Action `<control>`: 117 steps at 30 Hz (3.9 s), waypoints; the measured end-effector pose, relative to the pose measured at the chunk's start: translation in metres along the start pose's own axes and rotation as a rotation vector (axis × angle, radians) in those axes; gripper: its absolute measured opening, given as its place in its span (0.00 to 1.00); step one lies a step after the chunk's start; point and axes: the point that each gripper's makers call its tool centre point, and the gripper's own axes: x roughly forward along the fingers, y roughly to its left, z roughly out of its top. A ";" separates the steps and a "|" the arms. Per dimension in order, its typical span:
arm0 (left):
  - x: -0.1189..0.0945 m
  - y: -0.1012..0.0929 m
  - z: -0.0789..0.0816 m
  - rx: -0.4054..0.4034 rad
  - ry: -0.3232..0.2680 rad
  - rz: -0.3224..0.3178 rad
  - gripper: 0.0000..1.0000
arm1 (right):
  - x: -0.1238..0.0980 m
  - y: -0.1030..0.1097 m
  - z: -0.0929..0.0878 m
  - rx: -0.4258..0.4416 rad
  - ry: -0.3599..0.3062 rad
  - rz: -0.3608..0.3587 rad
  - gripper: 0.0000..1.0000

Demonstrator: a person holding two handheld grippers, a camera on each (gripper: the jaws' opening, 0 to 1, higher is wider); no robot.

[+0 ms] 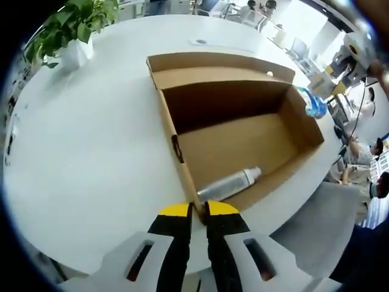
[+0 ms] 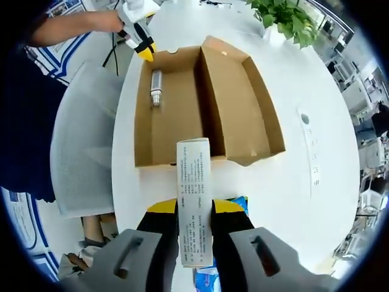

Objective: Operate the shoe box by opening the lid, removing the specified soft item, and placing it in the target area until the item is outside and the box remains undamaged.

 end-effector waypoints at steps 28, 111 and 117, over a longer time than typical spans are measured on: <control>0.000 0.000 0.000 0.027 0.022 0.008 0.05 | -0.030 -0.035 -0.132 0.110 0.044 -0.051 0.17; -0.002 -0.007 -0.004 0.032 0.009 0.071 0.04 | 0.040 -0.126 -0.293 0.068 0.056 0.044 0.18; -0.003 -0.010 -0.005 0.036 0.010 0.077 0.04 | 0.042 -0.128 -0.292 0.068 0.046 0.039 0.18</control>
